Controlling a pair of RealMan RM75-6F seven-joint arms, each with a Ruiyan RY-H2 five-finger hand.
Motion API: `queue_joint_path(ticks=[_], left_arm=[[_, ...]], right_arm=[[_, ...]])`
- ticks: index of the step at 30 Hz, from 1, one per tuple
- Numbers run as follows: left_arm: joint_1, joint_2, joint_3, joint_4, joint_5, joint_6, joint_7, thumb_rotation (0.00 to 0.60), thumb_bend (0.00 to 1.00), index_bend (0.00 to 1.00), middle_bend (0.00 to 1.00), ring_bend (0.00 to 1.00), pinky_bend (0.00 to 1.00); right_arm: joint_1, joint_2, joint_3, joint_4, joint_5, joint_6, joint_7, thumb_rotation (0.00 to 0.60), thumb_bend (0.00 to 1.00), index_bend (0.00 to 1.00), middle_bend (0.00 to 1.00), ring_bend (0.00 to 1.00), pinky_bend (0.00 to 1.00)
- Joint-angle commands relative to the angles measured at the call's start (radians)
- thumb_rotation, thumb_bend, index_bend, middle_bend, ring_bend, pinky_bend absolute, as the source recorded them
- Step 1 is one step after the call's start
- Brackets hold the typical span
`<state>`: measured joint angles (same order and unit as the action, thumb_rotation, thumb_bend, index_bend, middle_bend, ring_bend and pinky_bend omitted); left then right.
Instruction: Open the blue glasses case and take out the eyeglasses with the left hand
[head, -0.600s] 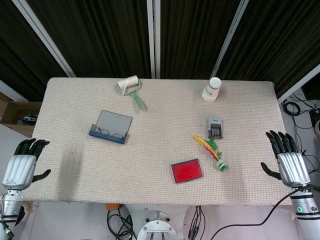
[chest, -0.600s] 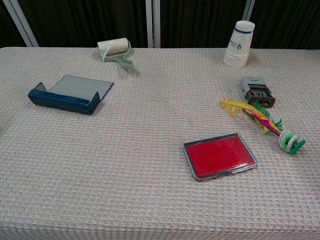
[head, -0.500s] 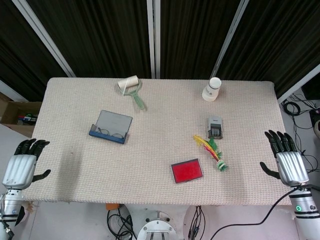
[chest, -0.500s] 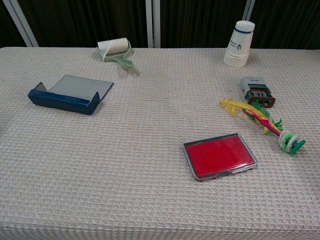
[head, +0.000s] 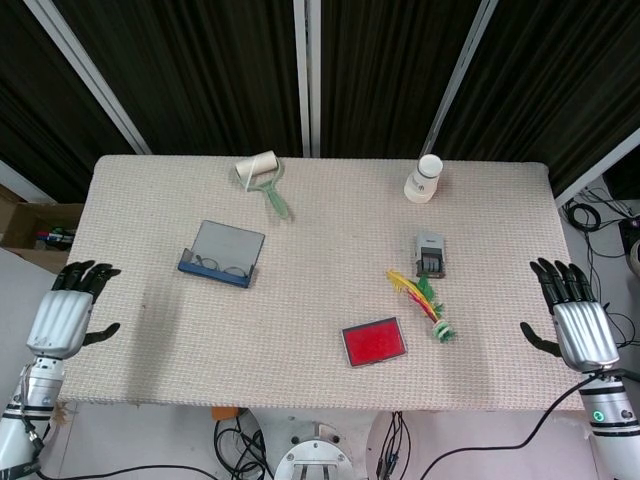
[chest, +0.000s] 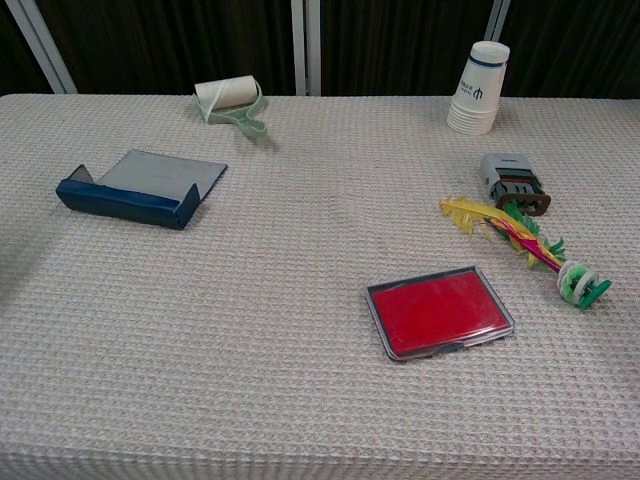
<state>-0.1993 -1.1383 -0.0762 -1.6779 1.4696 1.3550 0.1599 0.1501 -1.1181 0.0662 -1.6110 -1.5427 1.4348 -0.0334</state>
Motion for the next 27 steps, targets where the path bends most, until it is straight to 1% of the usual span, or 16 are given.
queue_joint_path(ticks=[1,2,5,7,8,9,11,12,14,15,16,22,27], left_arm=[[-0.104,-0.021,-0.042,-0.004,-0.018,-0.131,-0.046,0.600,0.30,0.24,0.17,0.11,0.13],[-0.127,-0.032,-0.051,0.000,-0.024,-0.160,-0.052,0.600,0.38,0.25,0.16,0.10,0.13],[-0.195,-0.083,-0.077,0.029,-0.042,-0.226,-0.030,0.600,0.54,0.27,0.13,0.09,0.12],[-0.235,-0.120,-0.088,0.046,-0.058,-0.264,0.008,0.589,0.60,0.28,0.12,0.08,0.11],[-0.250,-0.135,-0.091,0.051,-0.068,-0.278,0.027,0.554,0.61,0.28,0.11,0.08,0.11],[-0.264,-0.149,-0.095,0.055,-0.078,-0.291,0.043,0.527,0.62,0.29,0.11,0.08,0.10],[-0.291,-0.179,-0.098,0.064,-0.097,-0.315,0.083,0.430,0.62,0.31,0.11,0.07,0.09],[-0.300,-0.191,-0.098,0.068,-0.106,-0.323,0.099,0.411,0.62,0.32,0.11,0.07,0.09],[-0.318,-0.218,-0.096,0.074,-0.125,-0.336,0.133,0.330,0.62,0.34,0.11,0.07,0.09],[-0.324,-0.230,-0.096,0.076,-0.134,-0.340,0.144,0.314,0.62,0.35,0.11,0.07,0.09],[-0.331,-0.245,-0.095,0.081,-0.145,-0.344,0.160,0.286,0.62,0.35,0.10,0.07,0.09],[-0.363,-0.317,-0.100,0.117,-0.213,-0.350,0.230,0.194,0.61,0.34,0.09,0.07,0.08],[-0.388,-0.359,-0.096,0.139,-0.264,-0.359,0.293,0.175,0.61,0.34,0.09,0.07,0.08]], right_arm=[[-0.001,-0.001,-0.002,0.002,-0.004,0.004,0.003,0.600,0.18,0.04,0.08,0.00,0.06],[-0.001,-0.002,-0.002,0.003,-0.003,0.003,0.003,0.600,0.18,0.04,0.08,0.00,0.06],[0.001,-0.005,-0.002,0.004,0.002,-0.003,0.004,0.600,0.18,0.04,0.08,0.00,0.06],[0.003,-0.007,-0.001,0.006,0.007,-0.007,0.004,0.600,0.18,0.04,0.08,0.00,0.06],[0.004,-0.008,-0.001,0.006,0.009,-0.009,0.004,0.600,0.18,0.04,0.08,0.00,0.06],[0.004,-0.008,0.000,0.006,0.010,-0.010,0.004,0.600,0.18,0.04,0.08,0.00,0.06],[0.006,-0.008,0.002,0.005,0.015,-0.014,0.002,0.600,0.18,0.04,0.08,0.00,0.06],[0.007,-0.009,0.003,0.005,0.016,-0.015,0.001,0.600,0.18,0.04,0.08,0.00,0.06],[0.009,-0.009,0.004,0.006,0.021,-0.019,0.002,0.600,0.18,0.04,0.08,0.00,0.06],[0.010,-0.010,0.005,0.007,0.023,-0.022,0.002,0.600,0.18,0.04,0.08,0.00,0.06],[0.012,-0.010,0.005,0.008,0.025,-0.025,0.002,0.600,0.18,0.04,0.08,0.00,0.06],[0.016,-0.014,0.005,0.018,0.032,-0.034,0.013,0.600,0.18,0.04,0.08,0.00,0.06],[0.015,-0.017,0.004,0.028,0.038,-0.038,0.024,0.600,0.18,0.04,0.08,0.00,0.06]])
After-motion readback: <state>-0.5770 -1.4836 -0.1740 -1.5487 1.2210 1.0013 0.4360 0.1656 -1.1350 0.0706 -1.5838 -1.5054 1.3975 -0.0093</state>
